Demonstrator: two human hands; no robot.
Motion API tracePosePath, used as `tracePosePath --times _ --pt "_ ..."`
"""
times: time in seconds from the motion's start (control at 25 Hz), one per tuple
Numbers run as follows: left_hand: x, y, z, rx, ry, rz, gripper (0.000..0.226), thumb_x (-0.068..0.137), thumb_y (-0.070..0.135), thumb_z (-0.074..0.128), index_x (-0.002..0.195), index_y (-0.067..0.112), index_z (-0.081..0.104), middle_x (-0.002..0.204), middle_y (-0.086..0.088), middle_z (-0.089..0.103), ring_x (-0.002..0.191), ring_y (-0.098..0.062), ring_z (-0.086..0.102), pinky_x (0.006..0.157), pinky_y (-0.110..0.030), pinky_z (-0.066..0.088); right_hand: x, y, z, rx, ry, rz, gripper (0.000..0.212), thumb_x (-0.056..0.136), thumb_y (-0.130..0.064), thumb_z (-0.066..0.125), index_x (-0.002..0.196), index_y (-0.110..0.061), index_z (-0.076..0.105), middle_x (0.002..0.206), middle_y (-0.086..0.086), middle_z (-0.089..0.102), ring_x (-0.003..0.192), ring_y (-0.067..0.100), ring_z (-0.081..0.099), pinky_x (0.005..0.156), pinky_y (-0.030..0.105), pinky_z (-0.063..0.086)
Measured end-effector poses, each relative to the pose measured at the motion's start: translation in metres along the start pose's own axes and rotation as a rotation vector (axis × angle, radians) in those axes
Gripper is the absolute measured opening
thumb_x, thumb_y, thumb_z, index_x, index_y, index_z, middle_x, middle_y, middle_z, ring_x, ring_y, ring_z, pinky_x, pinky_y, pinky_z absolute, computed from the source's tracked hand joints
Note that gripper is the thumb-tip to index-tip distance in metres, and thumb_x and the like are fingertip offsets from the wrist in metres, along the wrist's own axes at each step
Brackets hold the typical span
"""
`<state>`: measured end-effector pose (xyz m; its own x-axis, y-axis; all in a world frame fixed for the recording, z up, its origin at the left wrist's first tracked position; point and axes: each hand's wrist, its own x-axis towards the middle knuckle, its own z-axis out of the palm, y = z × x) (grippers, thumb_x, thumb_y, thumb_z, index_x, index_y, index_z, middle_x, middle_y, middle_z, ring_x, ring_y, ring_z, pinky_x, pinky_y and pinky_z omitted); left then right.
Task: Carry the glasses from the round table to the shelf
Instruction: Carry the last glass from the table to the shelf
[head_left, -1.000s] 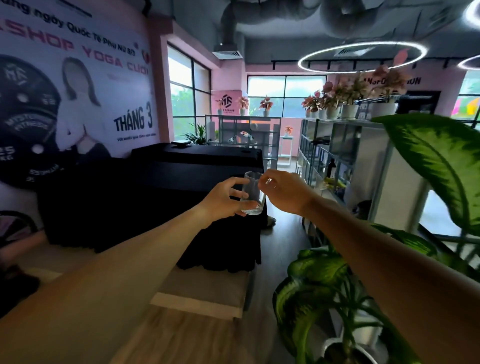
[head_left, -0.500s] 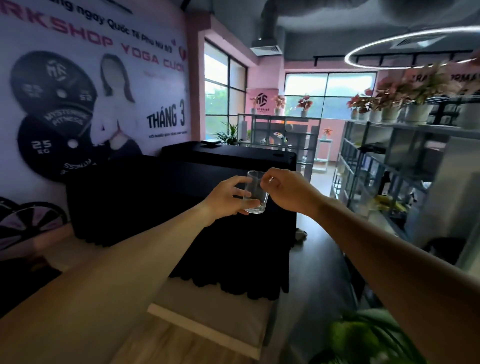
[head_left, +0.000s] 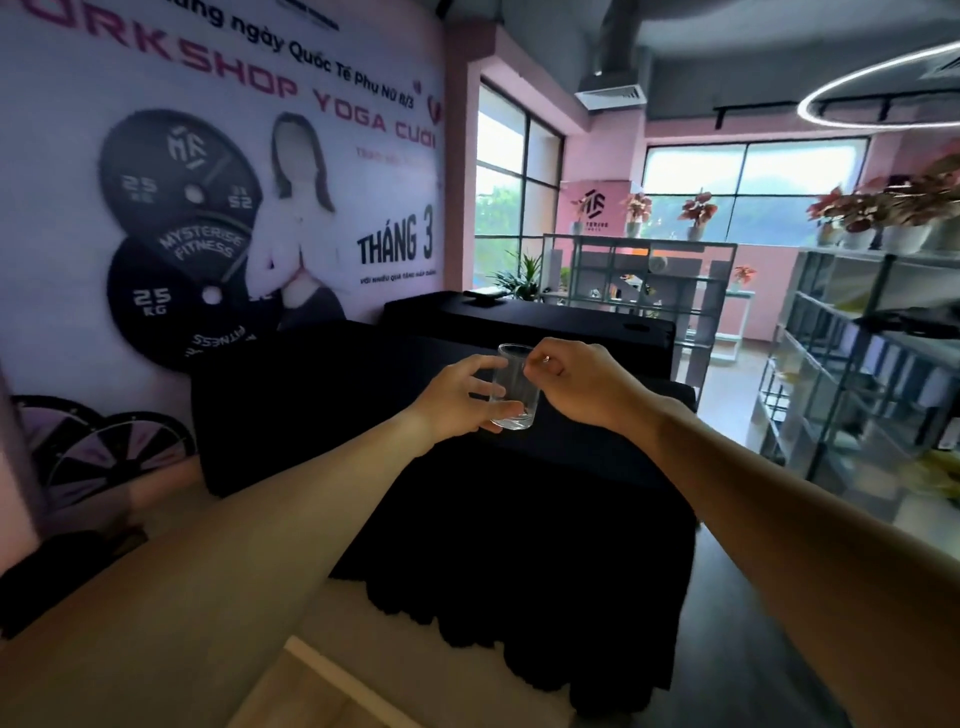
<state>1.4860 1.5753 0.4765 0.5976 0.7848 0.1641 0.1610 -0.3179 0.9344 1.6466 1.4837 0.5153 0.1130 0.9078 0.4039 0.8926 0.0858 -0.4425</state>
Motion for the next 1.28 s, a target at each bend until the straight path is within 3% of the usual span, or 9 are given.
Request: tracePosePath --times 0.12,0.24,0.52,0.76,0.88,0.96,1.04,1.12,1.28 --pt "0.039 -0.022 -0.041 0.022 0.051 -0.037 0.073 0.076 0.016 0.083 0.139 0.023 0.049 0.117 -0.01 0.063 0.092 -0.02 0.069 0.057 -0.021 0.058 0.062 -0.001 0.033 0.013 -0.041 -0.044 0.018 0.098 -0.034 0.05 0.105 -0.026 0.065 0.093 -0.007 0.064 0.079 0.005 0.06 0.068 0.026 0.047" --pt "0.076 -0.045 -0.086 0.058 0.129 -0.057 0.073 0.077 0.017 0.082 0.14 0.024 0.047 0.121 -0.009 0.062 0.097 -0.022 0.069 0.056 -0.018 0.057 0.127 -0.003 0.07 0.043 -0.093 -0.106 0.021 0.098 -0.032 0.049 0.108 -0.024 0.065 0.099 -0.003 0.067 0.086 0.011 0.064 0.075 0.03 0.053" --pt "0.143 -0.093 -0.192 0.083 0.345 -0.076 0.071 0.075 0.017 0.084 0.138 0.022 0.05 0.119 -0.013 0.063 0.092 -0.023 0.071 0.064 -0.023 0.059 0.279 -0.022 0.152 0.14 -0.184 -0.289 0.019 0.096 -0.034 0.053 0.105 -0.026 0.067 0.1 -0.001 0.07 0.086 0.014 0.066 0.081 0.034 0.056" --pt "0.158 -0.132 -0.298 0.132 0.555 -0.134 0.069 0.075 0.017 0.084 0.136 0.024 0.053 0.117 -0.011 0.065 0.095 -0.019 0.07 0.065 -0.023 0.06 0.381 -0.087 0.237 0.243 -0.276 -0.446 0.015 0.095 -0.036 0.055 0.102 -0.029 0.067 0.09 -0.01 0.068 0.082 0.006 0.064 0.072 0.023 0.049" --pt "0.153 -0.152 -0.358 0.16 0.667 -0.173 0.062 0.078 0.015 0.082 0.133 0.022 0.054 0.112 -0.002 0.064 0.093 -0.005 0.064 0.06 -0.012 0.055 0.422 -0.132 0.289 0.285 -0.314 -0.523 0.012 0.095 -0.034 0.056 0.097 -0.029 0.067 0.078 -0.015 0.064 0.074 -0.001 0.059 0.064 0.014 0.042" --pt "0.149 -0.173 -0.402 0.198 0.732 -0.193 0.061 0.076 0.021 0.084 0.129 0.027 0.056 0.117 0.001 0.065 0.101 -0.01 0.065 0.074 -0.02 0.058 0.445 -0.163 0.324 0.309 -0.34 -0.582 0.014 0.095 -0.032 0.056 0.099 -0.026 0.068 0.079 -0.014 0.065 0.076 0.004 0.061 0.067 0.019 0.045" --pt "0.145 -0.195 -0.442 0.209 0.763 -0.213 0.06 0.071 0.025 0.087 0.124 0.032 0.059 0.121 -0.001 0.066 0.108 -0.018 0.066 0.09 -0.038 0.058 0.465 -0.188 0.354 0.325 -0.374 -0.618 0.015 0.095 -0.031 0.056 0.101 -0.024 0.068 0.085 -0.009 0.067 0.083 0.011 0.063 0.076 0.026 0.048" --pt "0.14 -0.214 -0.487 0.21 0.791 -0.239 0.064 0.067 0.027 0.089 0.124 0.032 0.06 0.117 -0.003 0.068 0.108 -0.017 0.066 0.094 -0.045 0.056 0.49 -0.22 0.386 0.328 -0.424 -0.647 0.015 0.095 -0.032 0.056 0.101 -0.024 0.068 0.091 -0.007 0.068 0.087 0.013 0.064 0.08 0.028 0.049" --pt "0.146 -0.236 -0.569 0.232 0.847 -0.257 0.077 0.053 0.042 0.092 0.123 0.037 0.06 0.114 -0.004 0.07 0.109 -0.016 0.066 0.098 -0.046 0.054 0.546 -0.278 0.438 0.322 -0.464 -0.687 0.01 0.095 -0.034 0.055 0.097 -0.032 0.064 0.097 -0.007 0.068 0.085 0.01 0.063 0.071 0.023 0.044"
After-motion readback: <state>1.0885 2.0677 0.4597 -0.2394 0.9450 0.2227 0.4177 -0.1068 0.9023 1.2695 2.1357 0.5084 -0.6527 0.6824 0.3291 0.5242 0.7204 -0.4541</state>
